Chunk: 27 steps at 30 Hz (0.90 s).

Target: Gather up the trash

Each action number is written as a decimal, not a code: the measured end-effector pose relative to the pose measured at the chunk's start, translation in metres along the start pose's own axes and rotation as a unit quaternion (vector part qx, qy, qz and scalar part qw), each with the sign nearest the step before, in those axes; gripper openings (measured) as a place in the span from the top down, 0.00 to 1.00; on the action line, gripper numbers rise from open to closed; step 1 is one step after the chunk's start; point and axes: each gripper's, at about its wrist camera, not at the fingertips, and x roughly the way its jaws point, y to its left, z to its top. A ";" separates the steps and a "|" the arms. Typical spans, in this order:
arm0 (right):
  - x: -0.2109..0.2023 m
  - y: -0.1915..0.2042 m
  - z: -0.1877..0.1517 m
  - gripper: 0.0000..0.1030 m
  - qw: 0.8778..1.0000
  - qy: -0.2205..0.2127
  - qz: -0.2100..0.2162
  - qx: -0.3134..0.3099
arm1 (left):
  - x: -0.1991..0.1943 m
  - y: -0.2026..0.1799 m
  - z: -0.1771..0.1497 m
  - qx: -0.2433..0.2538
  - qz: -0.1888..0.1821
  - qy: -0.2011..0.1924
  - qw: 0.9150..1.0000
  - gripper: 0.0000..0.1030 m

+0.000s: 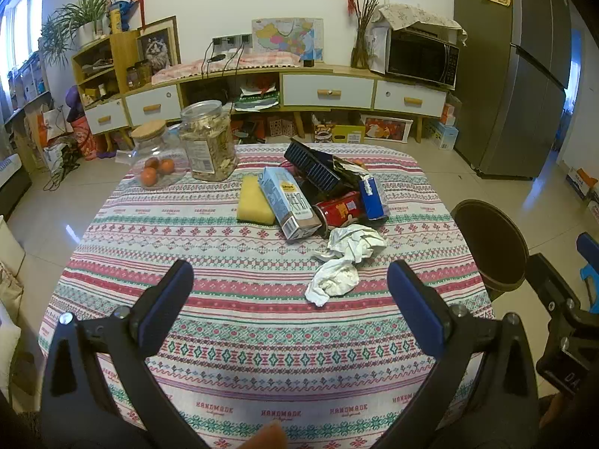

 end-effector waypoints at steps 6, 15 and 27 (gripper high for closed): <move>0.000 0.001 -0.001 0.00 1.000 -0.001 0.000 0.000 | -0.001 0.001 0.000 0.000 0.000 0.001 1.000 0.00; 0.001 0.000 -0.001 0.00 1.000 -0.002 0.000 0.000 | 0.000 0.001 -0.001 0.001 -0.001 0.004 1.000 0.00; 0.002 0.000 -0.001 0.00 1.000 -0.005 0.001 0.001 | 0.001 -0.001 -0.001 0.001 -0.002 0.008 1.000 0.00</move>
